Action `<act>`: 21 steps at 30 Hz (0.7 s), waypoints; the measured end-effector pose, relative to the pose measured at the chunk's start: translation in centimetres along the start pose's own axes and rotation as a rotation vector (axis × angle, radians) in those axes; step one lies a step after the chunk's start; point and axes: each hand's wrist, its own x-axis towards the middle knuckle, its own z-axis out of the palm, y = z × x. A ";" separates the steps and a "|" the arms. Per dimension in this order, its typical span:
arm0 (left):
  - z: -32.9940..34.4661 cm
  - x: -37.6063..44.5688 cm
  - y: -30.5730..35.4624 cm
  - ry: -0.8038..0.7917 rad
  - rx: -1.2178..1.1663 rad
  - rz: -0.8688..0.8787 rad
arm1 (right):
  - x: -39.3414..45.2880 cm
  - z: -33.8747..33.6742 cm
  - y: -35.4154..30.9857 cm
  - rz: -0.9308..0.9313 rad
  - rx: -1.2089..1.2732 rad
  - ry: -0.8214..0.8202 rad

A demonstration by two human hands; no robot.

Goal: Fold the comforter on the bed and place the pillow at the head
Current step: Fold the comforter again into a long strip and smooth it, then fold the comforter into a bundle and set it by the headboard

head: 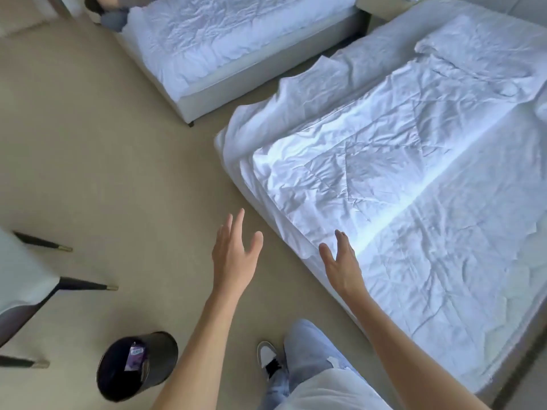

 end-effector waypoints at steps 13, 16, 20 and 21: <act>7.6 20.9 2.2 -0.432 -0.010 -0.005 | 11.2 2.2 3.8 0.470 0.262 0.215; 7.3 25.7 2.0 -0.436 0.017 -0.038 | 12.9 2.8 3.6 0.525 0.317 0.231; 7.1 31.3 1.7 -0.472 0.049 -0.070 | 14.7 3.7 3.2 0.610 0.367 0.282; 7.2 32.7 1.6 -0.486 0.055 -0.074 | 15.1 4.1 3.0 0.625 0.381 0.301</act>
